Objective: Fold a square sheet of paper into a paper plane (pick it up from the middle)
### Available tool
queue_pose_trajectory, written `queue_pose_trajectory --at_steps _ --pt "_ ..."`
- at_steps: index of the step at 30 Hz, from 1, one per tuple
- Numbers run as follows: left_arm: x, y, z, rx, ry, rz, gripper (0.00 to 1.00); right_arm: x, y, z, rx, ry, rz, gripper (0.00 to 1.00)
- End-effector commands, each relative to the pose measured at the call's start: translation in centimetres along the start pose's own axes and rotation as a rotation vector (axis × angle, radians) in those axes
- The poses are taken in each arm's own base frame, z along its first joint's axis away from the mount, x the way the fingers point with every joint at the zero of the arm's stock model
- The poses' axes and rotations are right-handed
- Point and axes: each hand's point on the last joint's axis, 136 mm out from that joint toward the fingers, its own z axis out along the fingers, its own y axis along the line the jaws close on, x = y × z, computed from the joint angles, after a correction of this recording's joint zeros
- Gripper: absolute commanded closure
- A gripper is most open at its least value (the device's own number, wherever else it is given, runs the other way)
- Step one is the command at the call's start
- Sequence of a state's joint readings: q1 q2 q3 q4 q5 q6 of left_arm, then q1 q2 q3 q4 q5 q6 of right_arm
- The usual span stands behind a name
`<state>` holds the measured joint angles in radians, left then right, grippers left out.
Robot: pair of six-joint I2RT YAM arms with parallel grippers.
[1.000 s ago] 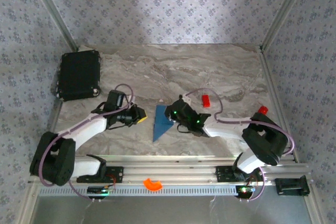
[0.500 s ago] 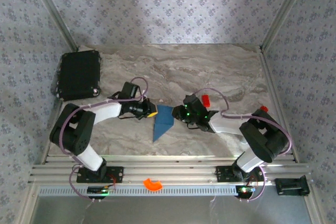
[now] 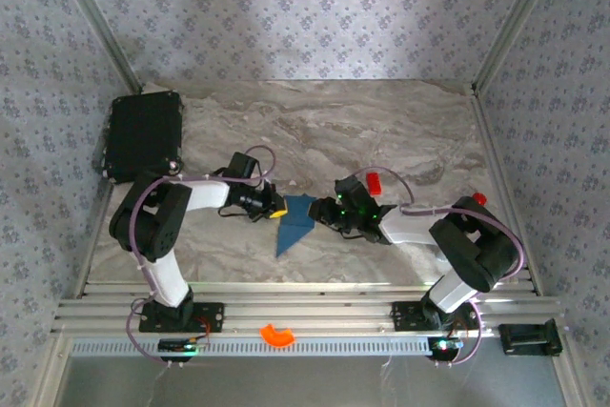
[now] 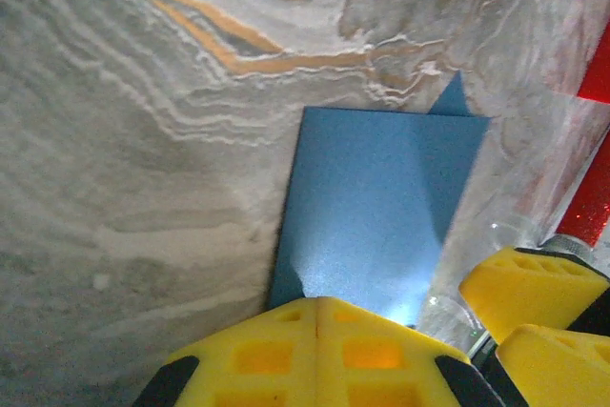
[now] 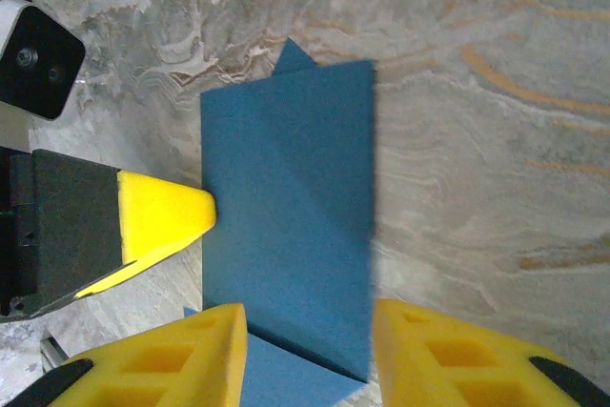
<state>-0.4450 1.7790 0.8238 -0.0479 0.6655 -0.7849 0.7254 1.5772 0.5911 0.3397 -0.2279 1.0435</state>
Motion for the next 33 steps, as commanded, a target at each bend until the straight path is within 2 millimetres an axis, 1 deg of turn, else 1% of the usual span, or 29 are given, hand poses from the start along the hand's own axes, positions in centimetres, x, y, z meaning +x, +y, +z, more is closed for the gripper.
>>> queue_pose_trajectory --at_steps 1,5,8,12,19,23,28,33 --pt "0.5 1.2 0.2 -0.007 0.016 0.014 0.95 1.0 -1.4 0.3 0.023 0.054 0.057 0.58" --pt "1.0 2.4 0.3 -0.017 0.023 -0.002 0.95 1.1 -1.1 0.8 0.003 0.071 0.078 0.58" --pt "1.1 2.7 0.2 -0.018 0.021 -0.009 0.95 1.2 -0.7 1.3 -0.014 0.078 0.085 0.58" --pt "1.1 2.7 0.2 -0.017 0.023 -0.007 0.95 1.0 0.3 1.8 -0.061 0.085 0.090 0.59" --pt "1.2 2.8 0.2 -0.021 0.024 -0.007 0.95 0.8 0.7 2.1 -0.062 0.087 0.096 0.60" --pt "1.2 2.7 0.2 -0.017 0.018 -0.006 0.96 0.9 0.5 1.8 -0.035 0.079 0.097 0.60" --pt "1.2 2.7 0.2 -0.010 0.017 -0.008 0.97 1.0 1.0 1.8 -0.056 0.088 0.110 0.61" --pt "1.4 2.9 0.3 -0.008 0.020 -0.011 0.97 0.5 1.7 2.0 -0.083 0.077 0.107 0.61"
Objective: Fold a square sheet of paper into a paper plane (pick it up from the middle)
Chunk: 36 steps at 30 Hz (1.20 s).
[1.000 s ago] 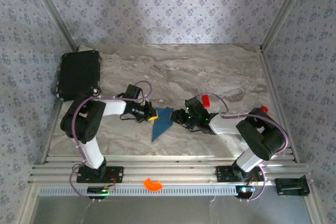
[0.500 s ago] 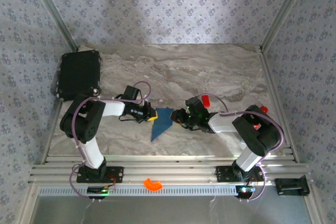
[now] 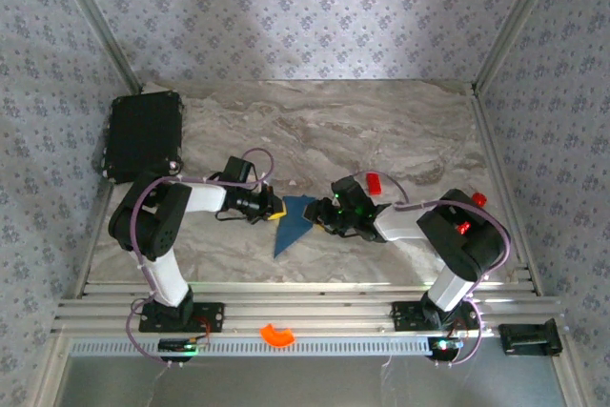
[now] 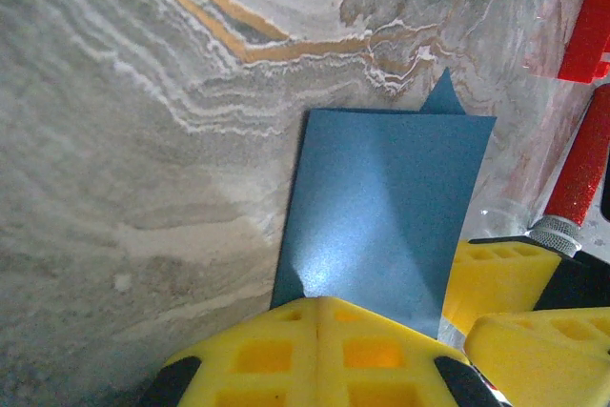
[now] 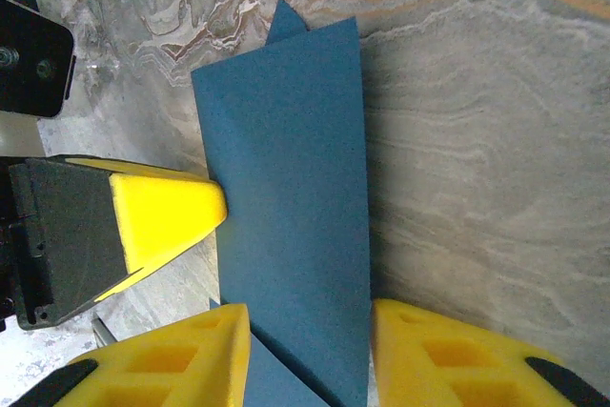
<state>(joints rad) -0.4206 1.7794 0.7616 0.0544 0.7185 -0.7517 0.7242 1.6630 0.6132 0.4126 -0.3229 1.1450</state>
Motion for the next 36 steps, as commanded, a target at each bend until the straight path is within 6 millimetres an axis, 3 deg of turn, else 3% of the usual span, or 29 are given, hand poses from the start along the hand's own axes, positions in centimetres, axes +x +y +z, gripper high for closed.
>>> queue_pose_trajectory --at_steps 1,9,13,20,36 --pt "1.3 2.4 0.1 -0.066 0.020 -0.053 0.97 -0.6 1.2 0.4 -0.039 -0.004 0.005 0.61" --pt "1.4 2.4 0.2 -0.065 0.022 -0.054 0.97 -2.3 2.4 1.1 -0.117 0.034 -0.007 0.65" --pt "1.3 2.3 0.2 -0.063 0.017 -0.052 0.97 -3.1 1.8 1.3 -0.113 0.029 0.002 0.68" --pt "1.1 1.9 0.0 -0.048 0.006 -0.044 0.97 -2.9 1.8 1.6 -0.123 0.057 -0.017 0.78" --pt "1.3 2.2 0.1 -0.045 0.007 -0.055 0.97 -2.5 1.7 1.8 -0.132 0.079 -0.024 0.82"
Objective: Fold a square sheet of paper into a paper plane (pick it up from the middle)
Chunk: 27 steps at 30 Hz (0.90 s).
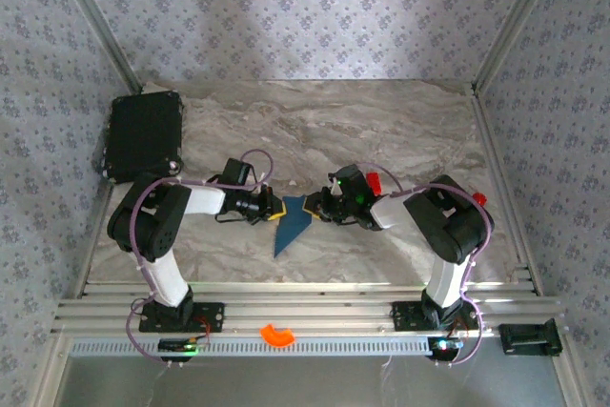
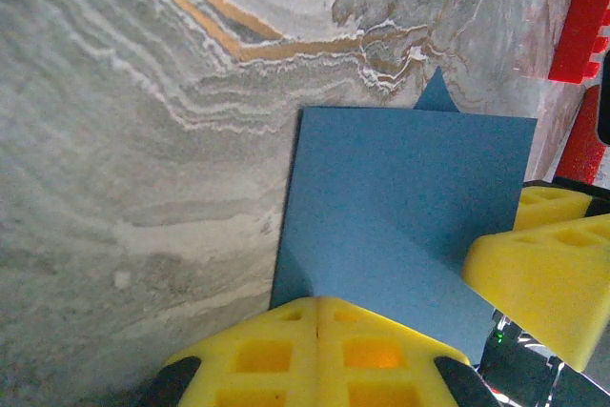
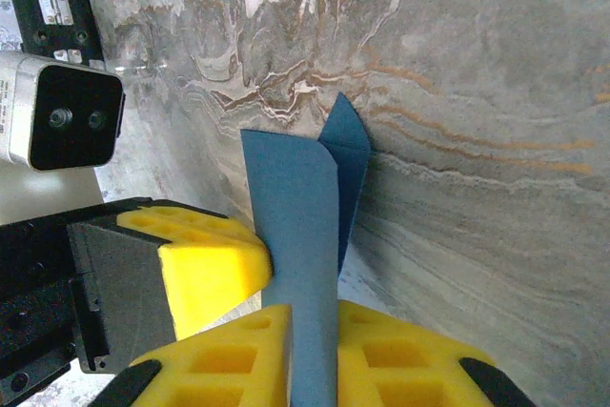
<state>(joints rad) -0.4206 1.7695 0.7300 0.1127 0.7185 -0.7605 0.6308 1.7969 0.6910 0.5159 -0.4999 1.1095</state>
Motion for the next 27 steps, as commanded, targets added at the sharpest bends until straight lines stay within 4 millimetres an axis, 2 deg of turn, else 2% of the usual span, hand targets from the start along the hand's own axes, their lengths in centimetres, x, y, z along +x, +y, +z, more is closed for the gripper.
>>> queue_pose_trajectory --at_steps 1,27 --pt "1.35 2.20 0.12 -0.065 0.027 -0.070 0.97 -0.15 0.70 0.32 -0.026 0.014 -0.026 0.82" --pt "1.34 2.08 0.06 -0.060 0.024 -0.074 0.96 0.02 0.70 0.36 -0.017 0.032 -0.033 0.85"
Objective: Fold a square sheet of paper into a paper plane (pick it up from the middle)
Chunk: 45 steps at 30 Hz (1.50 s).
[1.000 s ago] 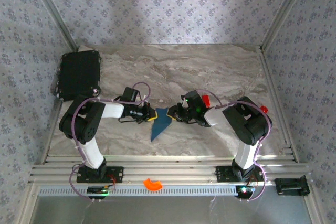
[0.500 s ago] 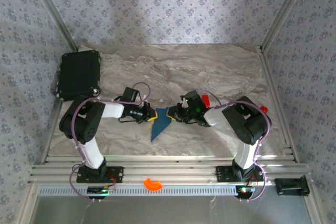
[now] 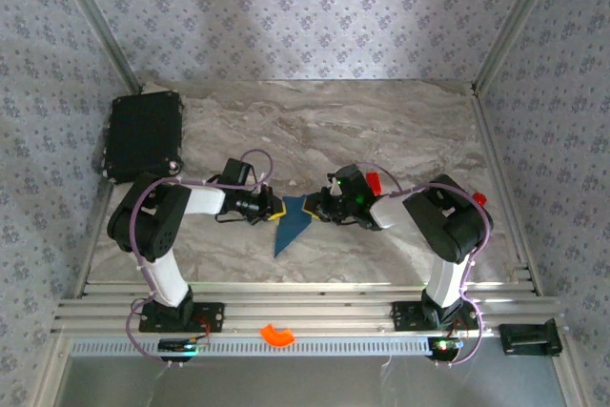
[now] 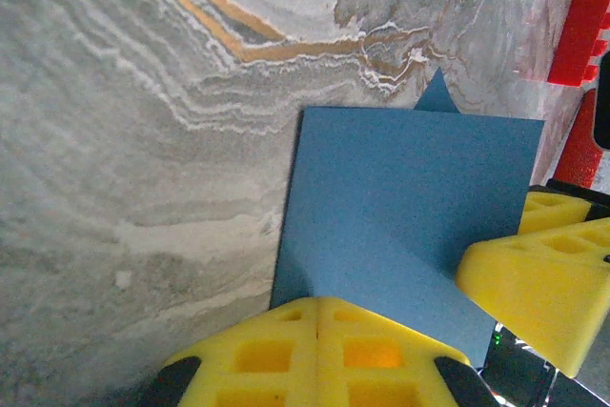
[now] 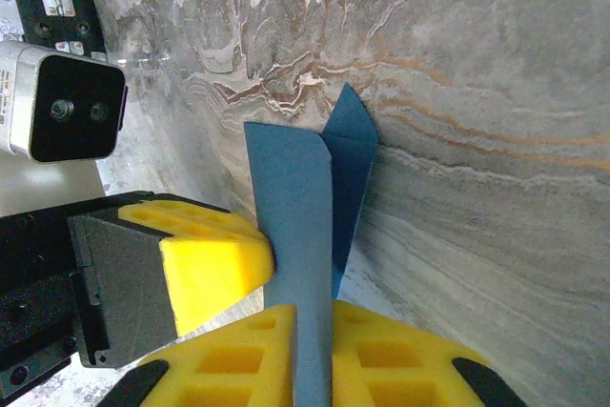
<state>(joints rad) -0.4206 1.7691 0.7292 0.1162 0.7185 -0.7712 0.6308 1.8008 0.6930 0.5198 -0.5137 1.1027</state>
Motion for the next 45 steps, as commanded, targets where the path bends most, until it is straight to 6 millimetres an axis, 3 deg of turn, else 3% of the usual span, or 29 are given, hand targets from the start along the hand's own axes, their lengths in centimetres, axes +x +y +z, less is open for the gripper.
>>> queue_pose_trajectory --at_steps 1,11,17,22,28,31,34,45 --pt "1.3 2.1 0.1 -0.062 0.024 -0.066 0.96 -0.2 0.7 0.3 -0.011 0.020 -0.027 0.85" --pt "1.2 1.9 -0.1 -0.051 0.012 -0.059 0.96 -0.2 0.5 0.3 0.001 0.019 -0.033 0.93" --pt "-0.2 0.4 -1.3 -0.021 -0.090 -0.036 0.80 -0.4 1.3 0.2 -0.036 0.000 -0.055 1.00" --pt "-1.5 -1.3 -3.5 -0.047 -0.196 0.020 0.59 -0.8 1.2 0.2 -0.057 -0.041 -0.083 1.00" --pt "-3.0 -0.4 -6.8 -0.199 -0.346 0.034 0.44 -0.9 0.8 1.6 -0.113 -0.046 -0.080 1.00" --pt "-3.6 0.3 -8.2 -0.250 -0.432 0.005 0.42 -1.1 0.1 1.3 -0.118 -0.095 -0.048 1.00" --pt "-4.1 0.6 -8.8 -0.265 -0.484 -0.028 0.41 -1.3 -1.5 0.9 -0.003 -0.115 -0.090 1.00" --pt "-6.1 0.6 -8.9 -0.318 -0.516 -0.021 0.42 -1.7 -1.6 0.3 0.074 -0.102 -0.120 1.00"
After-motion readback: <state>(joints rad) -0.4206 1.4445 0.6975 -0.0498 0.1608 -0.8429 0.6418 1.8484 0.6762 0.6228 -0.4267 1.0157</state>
